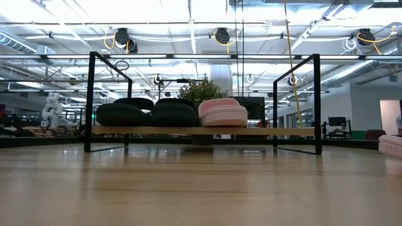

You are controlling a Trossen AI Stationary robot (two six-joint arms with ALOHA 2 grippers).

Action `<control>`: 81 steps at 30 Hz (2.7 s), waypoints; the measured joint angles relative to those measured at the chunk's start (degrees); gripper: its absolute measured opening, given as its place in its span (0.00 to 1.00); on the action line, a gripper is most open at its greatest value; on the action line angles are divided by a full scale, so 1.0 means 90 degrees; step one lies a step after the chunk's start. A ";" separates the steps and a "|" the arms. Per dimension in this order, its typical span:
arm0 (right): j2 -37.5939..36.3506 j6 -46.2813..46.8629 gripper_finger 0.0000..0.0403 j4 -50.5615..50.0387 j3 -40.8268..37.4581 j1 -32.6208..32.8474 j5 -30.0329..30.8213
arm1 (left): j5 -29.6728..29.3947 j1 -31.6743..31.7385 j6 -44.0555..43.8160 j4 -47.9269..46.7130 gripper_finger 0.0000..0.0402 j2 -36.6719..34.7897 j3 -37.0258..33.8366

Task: Pick and place slides into the shelf
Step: Put the pink slide on the shelf

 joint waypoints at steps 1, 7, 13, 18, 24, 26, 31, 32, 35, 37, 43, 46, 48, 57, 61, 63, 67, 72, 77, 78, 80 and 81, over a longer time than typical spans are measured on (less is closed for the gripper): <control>0.0090 0.0108 0.51 -0.0093 0.0000 -0.0003 -0.0090 | 0.0000 0.0000 -0.0038 0.0003 0.50 0.0000 0.0000; 0.0544 0.0382 0.51 -0.0318 0.0000 -0.0120 -0.0346 | 0.0000 0.0000 -0.0073 0.0005 0.50 0.0000 0.0000; 0.0746 0.0423 0.51 -0.0402 0.0000 -0.0322 -0.0815 | 0.0000 0.0000 -0.0065 0.0005 0.50 0.0000 0.0000; 0.0854 0.0376 0.51 -0.0451 0.0000 -0.0467 -0.0806 | 0.0000 0.0000 -0.0063 0.0005 0.50 0.0000 0.0000; 0.1045 0.0366 0.49 -0.0697 0.0000 -0.0616 -0.0815 | 0.0000 0.0000 -0.0062 0.0005 0.50 0.0000 0.0000; 0.1071 0.0374 0.48 -0.0732 0.0000 -0.0620 -0.0816 | 0.0000 0.0000 -0.0063 0.0003 0.50 0.0000 0.0000; 0.1077 0.0372 0.44 -0.0729 0.0000 -0.0619 -0.0807 | 0.0002 0.0000 -0.0090 0.0003 0.50 0.0000 0.0000; 0.1077 0.0367 0.42 -0.0734 0.0000 -0.0619 -0.0807 | 0.0002 0.0000 -0.0090 0.0003 0.50 0.0000 0.0000; 0.1077 0.0375 0.37 -0.0771 0.0000 -0.0619 -0.0797 | 0.0002 0.0000 -0.0095 0.0003 0.50 0.0000 0.0000; 0.1077 0.0376 0.32 -0.0791 0.0000 -0.0619 -0.0790 | 0.0002 0.0000 -0.0104 0.0003 0.50 0.0000 0.0000; 0.1077 0.0417 0.15 -0.0787 0.0000 -0.0619 -0.0770 | 0.0008 -0.0001 -0.0155 0.0003 0.50 0.0000 0.0000; 0.1075 0.0426 0.06 -0.0785 0.0000 -0.0619 -0.0763 | 0.0010 -0.0005 -0.0158 0.0003 0.50 0.0000 0.0000; 0.1075 0.0424 0.02 -0.0775 0.0000 -0.0619 -0.0717 | 0.0012 -0.0005 -0.0155 0.0003 0.50 0.0000 0.0000; 0.1077 0.0060 0.01 -0.0184 0.0015 -0.0710 0.0515 | 0.0015 -0.0019 -0.0087 -0.0012 0.50 0.0000 0.0000; 0.1073 -0.0108 0.01 -0.0186 0.0394 -0.1098 0.0760 | 0.0012 -0.0019 -0.0085 -0.0058 0.50 0.0000 0.0000; 0.1075 -0.0217 0.00 -0.0182 0.0652 -0.1326 0.0757 | 0.0012 -0.0019 -0.0076 -0.0063 0.50 0.0000 0.0000; 0.1073 -0.0573 0.00 -0.0163 0.1287 -0.1792 0.0892 | -0.0016 -0.0019 0.0129 -0.0067 0.50 0.0000 0.0000; 0.1074 -0.1409 0.00 -0.0218 0.2171 -0.2213 0.1727 | -0.0036 -0.0022 0.0388 -0.0233 0.50 0.0000 0.0000; 0.1073 -0.2455 0.00 -0.0181 0.3060 -0.2617 0.2980 | -0.0041 -0.0084 0.0074 -0.0987 0.50 -0.0123 0.0000; 0.1073 -0.2612 0.00 -0.0156 0.3206 -0.2712 0.3282 | -0.0036 -0.0116 -0.0064 -0.1206 0.50 -0.0159 0.0000; 0.1070 -0.3082 0.00 0.0109 0.3419 -0.2958 0.3825 | 0.0012 -0.0199 -0.0422 -0.1609 0.50 -0.0228 -0.0007; 0.1068 -0.3361 0.00 0.0381 0.3480 -0.3097 0.4085 | 0.0009 -0.0216 -0.0581 -0.1736 0.50 -0.0260 -0.0007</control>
